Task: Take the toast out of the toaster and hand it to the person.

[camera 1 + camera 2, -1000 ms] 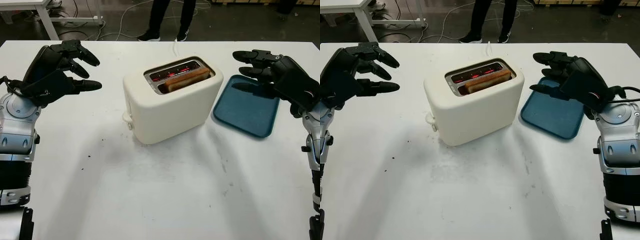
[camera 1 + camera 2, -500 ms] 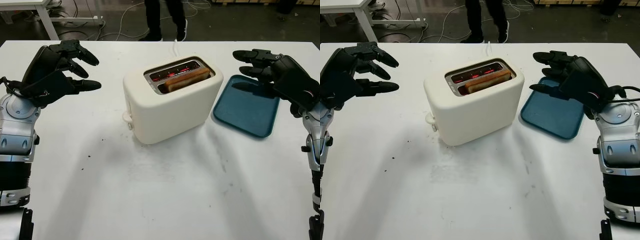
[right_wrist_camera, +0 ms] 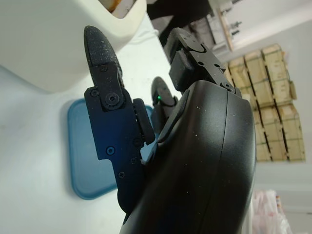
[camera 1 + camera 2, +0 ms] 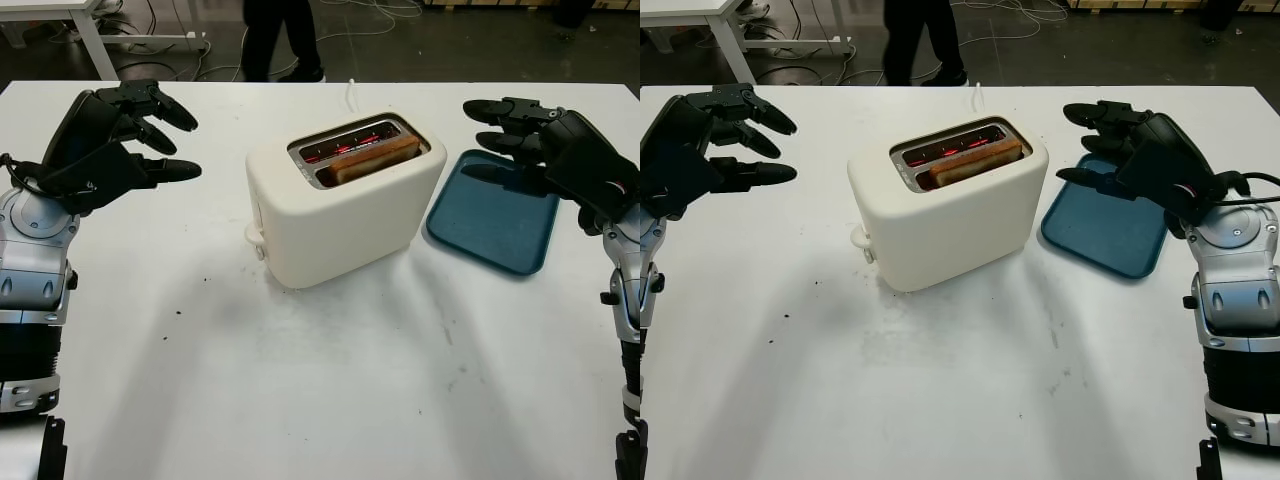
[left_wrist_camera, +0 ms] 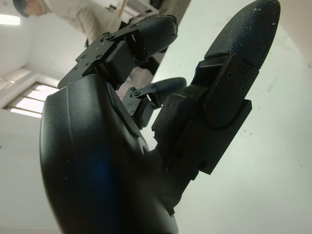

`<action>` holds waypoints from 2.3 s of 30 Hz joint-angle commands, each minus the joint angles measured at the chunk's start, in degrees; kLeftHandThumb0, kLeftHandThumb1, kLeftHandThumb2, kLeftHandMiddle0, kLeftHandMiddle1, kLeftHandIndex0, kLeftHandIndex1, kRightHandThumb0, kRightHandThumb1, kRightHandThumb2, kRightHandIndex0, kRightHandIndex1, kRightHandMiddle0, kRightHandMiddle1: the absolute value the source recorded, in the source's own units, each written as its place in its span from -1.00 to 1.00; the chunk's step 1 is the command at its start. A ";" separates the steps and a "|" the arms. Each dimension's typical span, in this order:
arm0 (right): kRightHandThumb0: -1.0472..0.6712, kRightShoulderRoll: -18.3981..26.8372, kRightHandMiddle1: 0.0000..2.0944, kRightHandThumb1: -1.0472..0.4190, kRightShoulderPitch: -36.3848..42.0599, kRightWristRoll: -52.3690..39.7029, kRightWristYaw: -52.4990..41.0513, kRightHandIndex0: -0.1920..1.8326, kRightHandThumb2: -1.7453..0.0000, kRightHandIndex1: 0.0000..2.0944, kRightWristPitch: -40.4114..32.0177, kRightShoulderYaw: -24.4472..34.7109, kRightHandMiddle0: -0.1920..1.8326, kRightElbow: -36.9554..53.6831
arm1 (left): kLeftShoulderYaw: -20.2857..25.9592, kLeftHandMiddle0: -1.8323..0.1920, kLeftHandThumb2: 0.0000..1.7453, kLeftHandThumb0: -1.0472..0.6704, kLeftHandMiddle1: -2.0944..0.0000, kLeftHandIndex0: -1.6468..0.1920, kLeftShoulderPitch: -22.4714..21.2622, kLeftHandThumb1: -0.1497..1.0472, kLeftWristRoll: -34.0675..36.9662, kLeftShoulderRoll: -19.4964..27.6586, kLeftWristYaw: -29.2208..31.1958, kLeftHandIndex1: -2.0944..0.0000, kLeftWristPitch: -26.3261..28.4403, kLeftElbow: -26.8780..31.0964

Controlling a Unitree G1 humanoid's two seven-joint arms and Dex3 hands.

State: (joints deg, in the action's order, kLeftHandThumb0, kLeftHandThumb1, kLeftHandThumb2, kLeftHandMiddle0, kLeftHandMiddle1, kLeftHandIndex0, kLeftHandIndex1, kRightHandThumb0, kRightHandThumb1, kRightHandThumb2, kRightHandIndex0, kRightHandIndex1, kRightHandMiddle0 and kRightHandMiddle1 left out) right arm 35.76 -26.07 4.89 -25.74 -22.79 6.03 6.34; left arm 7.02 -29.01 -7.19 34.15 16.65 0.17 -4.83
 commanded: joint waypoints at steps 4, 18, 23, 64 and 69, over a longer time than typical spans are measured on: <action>-0.42 -0.60 -0.99 -0.82 0.78 -0.30 0.79 -0.39 1.00 -0.98 0.19 -0.08 -0.42 0.32 | 0.60 0.13 -1.00 -1.00 -0.01 0.08 0.55 0.45 -0.13 0.54 -0.50 0.08 -2.01 -0.86; -0.42 -0.57 -1.00 -0.82 0.95 -0.64 0.53 -0.39 1.00 -0.98 0.42 0.16 -0.42 0.27 | 0.60 0.13 -1.00 -1.00 0.00 0.09 0.63 0.43 0.07 0.32 -0.38 0.09 -1.28 -0.63; -0.41 -0.62 -1.00 -0.81 0.83 -0.56 0.54 -0.40 1.00 -0.99 -0.50 -0.01 -0.42 0.55 | 0.51 0.13 -1.00 -1.00 -0.01 0.08 0.70 0.43 -0.20 0.41 -0.48 0.09 -1.44 -0.69; -0.43 -0.53 -1.00 -0.81 0.64 -0.40 0.52 -0.39 1.00 -0.99 0.54 -0.15 -0.42 0.36 | 0.58 0.14 -1.00 -1.00 -0.02 0.10 0.09 0.42 0.66 -0.16 -0.19 0.07 -0.28 -0.55; -0.42 -0.60 -1.00 -0.81 0.50 -0.42 0.50 -0.38 1.00 -0.99 0.89 -0.21 -0.42 0.02 | 0.56 0.14 -0.99 -1.00 -0.03 0.10 0.16 0.42 0.78 0.07 -0.21 0.06 -1.40 -1.15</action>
State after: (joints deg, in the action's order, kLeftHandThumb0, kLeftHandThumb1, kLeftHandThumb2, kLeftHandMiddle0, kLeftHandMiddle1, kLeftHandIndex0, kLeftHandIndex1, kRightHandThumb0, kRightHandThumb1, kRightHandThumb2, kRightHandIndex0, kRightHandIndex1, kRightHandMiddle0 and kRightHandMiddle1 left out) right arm 35.52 -25.75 4.90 -25.60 -22.74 6.03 6.34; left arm 7.14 -28.88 -6.76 34.16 16.61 -0.55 -5.84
